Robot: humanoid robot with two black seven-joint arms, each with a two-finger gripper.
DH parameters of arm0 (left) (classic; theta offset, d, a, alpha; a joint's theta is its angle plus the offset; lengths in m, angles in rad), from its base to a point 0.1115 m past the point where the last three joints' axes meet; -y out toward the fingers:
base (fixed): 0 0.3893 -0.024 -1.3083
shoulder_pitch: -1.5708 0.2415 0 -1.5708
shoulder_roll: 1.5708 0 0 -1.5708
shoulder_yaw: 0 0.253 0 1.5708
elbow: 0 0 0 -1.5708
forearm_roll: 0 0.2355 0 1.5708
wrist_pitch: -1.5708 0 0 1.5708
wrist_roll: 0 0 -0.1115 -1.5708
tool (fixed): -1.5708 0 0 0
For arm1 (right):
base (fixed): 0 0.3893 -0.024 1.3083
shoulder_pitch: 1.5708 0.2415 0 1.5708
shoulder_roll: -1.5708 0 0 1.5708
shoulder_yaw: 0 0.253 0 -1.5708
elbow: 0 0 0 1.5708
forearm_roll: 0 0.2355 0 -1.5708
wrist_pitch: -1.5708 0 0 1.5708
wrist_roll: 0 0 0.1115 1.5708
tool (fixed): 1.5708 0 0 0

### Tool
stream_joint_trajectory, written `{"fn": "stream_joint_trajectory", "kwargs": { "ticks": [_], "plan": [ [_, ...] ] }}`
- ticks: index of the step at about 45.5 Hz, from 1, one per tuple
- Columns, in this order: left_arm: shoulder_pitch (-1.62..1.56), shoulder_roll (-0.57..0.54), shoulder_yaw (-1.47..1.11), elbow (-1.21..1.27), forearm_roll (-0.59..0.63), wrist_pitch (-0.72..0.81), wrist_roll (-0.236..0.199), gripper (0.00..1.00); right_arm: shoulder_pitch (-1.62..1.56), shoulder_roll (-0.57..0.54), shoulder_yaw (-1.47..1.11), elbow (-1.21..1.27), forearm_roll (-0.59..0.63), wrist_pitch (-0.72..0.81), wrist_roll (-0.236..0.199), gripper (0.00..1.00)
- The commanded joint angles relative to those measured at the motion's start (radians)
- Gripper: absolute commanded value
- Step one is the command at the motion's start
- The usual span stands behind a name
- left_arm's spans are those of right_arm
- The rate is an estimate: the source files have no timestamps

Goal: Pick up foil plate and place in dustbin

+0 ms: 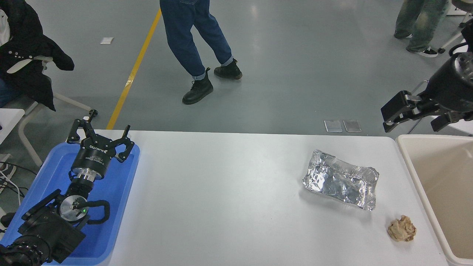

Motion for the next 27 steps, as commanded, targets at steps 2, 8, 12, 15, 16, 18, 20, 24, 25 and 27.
{"fn": "stream_joint_trajectory", "kwargs": {
  "ticks": [2, 8, 12, 15, 16, 18, 20, 24, 25, 27],
  "plan": [
    [0.0, 0.0, 0.0, 0.0, -0.001, 0.0, 0.0, 1.0, -0.004, -0.002, -0.022, -0.01, 0.004, 0.0, 0.0, 1.0],
    [-0.002, 0.0, 0.0, 0.0, 0.001, 0.0, 0.0, 1.0, -0.008, -0.001, -0.026, -0.01, 0.005, 0.0, 0.0, 1.0],
    [-0.002, 0.0, 0.0, 0.0, -0.001, 0.0, 0.0, 1.0, -0.019, 0.001, -0.019, -0.011, 0.005, 0.0, 0.0, 1.0],
    [0.0, 0.0, 0.0, 0.0, -0.001, 0.0, 0.0, 1.0, -0.021, -0.004, -0.017, -0.024, 0.007, 0.0, 0.0, 1.0],
    [0.0, 0.0, 0.0, 0.0, -0.001, 0.0, 0.0, 1.0, -0.022, -0.005, -0.013, -0.027, 0.007, 0.0, 0.0, 1.0],
    [0.0, 0.0, 0.0, 0.002, -0.001, 0.0, -0.001, 1.0, -0.04, -0.022, -0.007, -0.03, 0.007, 0.0, 0.0, 1.0],
    [0.0, 0.0, 0.0, 0.0, -0.001, 0.0, 0.0, 1.0, -0.089, -0.05, 0.006, -0.036, 0.007, 0.0, 0.0, 1.0],
    [-0.002, 0.0, 0.0, 0.0, 0.001, 0.0, 0.0, 1.0, -0.21, -0.091, 0.061, -0.086, 0.008, 0.0, 0.0, 1.0],
    [-0.002, 0.0, 0.0, 0.0, 0.001, 0.0, 0.0, 1.0, -0.246, -0.101, 0.082, -0.103, 0.01, 0.0, 0.0, 1.0],
    [-0.002, 0.0, 0.0, 0.0, 0.001, 0.0, 0.0, 1.0, -0.312, -0.116, 0.116, -0.134, 0.013, -0.041, 0.0, 1.0]
  ]
}}
